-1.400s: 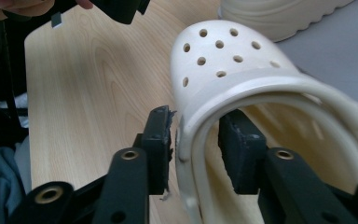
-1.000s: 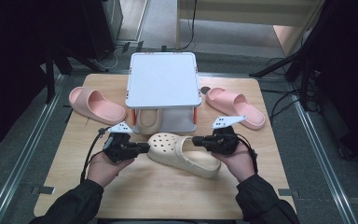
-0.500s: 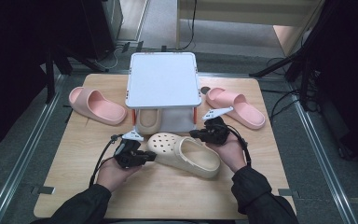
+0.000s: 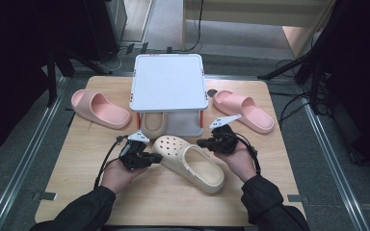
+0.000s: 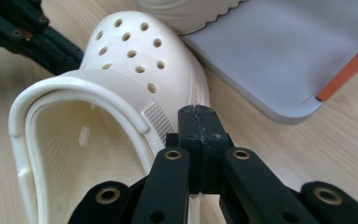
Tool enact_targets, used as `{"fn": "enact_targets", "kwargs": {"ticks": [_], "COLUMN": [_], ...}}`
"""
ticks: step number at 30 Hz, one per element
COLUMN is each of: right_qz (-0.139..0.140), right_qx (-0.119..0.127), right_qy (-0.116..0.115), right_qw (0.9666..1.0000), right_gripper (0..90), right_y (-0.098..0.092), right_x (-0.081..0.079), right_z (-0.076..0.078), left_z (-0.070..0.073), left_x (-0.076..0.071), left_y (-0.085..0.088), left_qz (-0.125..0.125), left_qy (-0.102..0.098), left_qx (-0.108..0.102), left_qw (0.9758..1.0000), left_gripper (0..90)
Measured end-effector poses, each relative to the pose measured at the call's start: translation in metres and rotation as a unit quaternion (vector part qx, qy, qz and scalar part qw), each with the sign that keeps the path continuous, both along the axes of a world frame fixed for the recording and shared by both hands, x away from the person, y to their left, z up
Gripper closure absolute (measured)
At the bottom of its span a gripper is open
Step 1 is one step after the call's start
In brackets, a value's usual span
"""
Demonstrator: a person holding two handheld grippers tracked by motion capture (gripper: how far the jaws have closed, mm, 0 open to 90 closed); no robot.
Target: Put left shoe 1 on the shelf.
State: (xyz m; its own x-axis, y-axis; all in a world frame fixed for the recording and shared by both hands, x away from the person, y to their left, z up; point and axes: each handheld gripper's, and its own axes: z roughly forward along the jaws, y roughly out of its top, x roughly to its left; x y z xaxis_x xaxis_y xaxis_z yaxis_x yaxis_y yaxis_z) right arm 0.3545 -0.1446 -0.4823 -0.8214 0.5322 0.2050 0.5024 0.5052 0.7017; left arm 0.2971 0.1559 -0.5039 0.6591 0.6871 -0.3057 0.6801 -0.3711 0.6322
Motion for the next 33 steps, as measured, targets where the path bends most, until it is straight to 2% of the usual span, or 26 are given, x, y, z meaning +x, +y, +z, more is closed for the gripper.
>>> {"fn": "enact_targets", "kwargs": {"ticks": [7,10,12,14,23,28,30,32,33], "right_qz": [-0.010,-0.006,-0.017,-0.029,-0.044,-0.055,-0.057,-0.060,-0.066], "right_qx": [0.004,0.007,0.011,0.026,0.030,0.047,0.042,0.044,0.049], "right_qy": [0.002,0.008,0.005,-0.001,0.002,0.019,0.017,0.009,-0.001], "right_qw": [0.9999,0.9999,0.9998,0.9992,0.9986,0.9972,0.9973,0.9971,0.9966], "right_gripper": [90.0,90.0,90.0,90.0,90.0,89.5,86.5,80.8,78.0], "right_y": [-0.002,0.001,0.001,0.001,0.001,-0.003,-0.005,-0.008,-0.011], "right_x": [-0.015,-0.023,-0.030,-0.037,-0.052,-0.054,-0.052,-0.051,-0.051], "right_z": [-0.001,-0.004,-0.002,0.000,-0.002,-0.004,-0.002,0.002,0.012], "left_z": [0.000,0.000,0.000,0.000,0.000,0.000,0.003,0.010,0.015], "left_x": [0.011,0.013,0.017,0.021,0.035,0.041,0.043,0.044,0.046], "left_y": [-0.004,-0.011,-0.015,-0.020,-0.027,-0.027,-0.025,-0.022,-0.019], "left_qz": [-0.008,-0.009,-0.010,-0.014,-0.023,-0.026,-0.027,-0.027,-0.027], "left_qy": [0.000,-0.014,-0.013,-0.016,-0.013,-0.006,-0.006,-0.005,-0.006], "left_qx": [0.004,0.009,0.009,0.007,0.004,-0.007,-0.005,-0.021,-0.033], "left_qw": [1.0000,0.9998,0.9998,0.9997,0.9996,0.9996,0.9996,0.9994,0.9991], "left_gripper": [83.1,84.2,85.0,86.1,87.7,86.5,85.6,86.4,88.9]}}
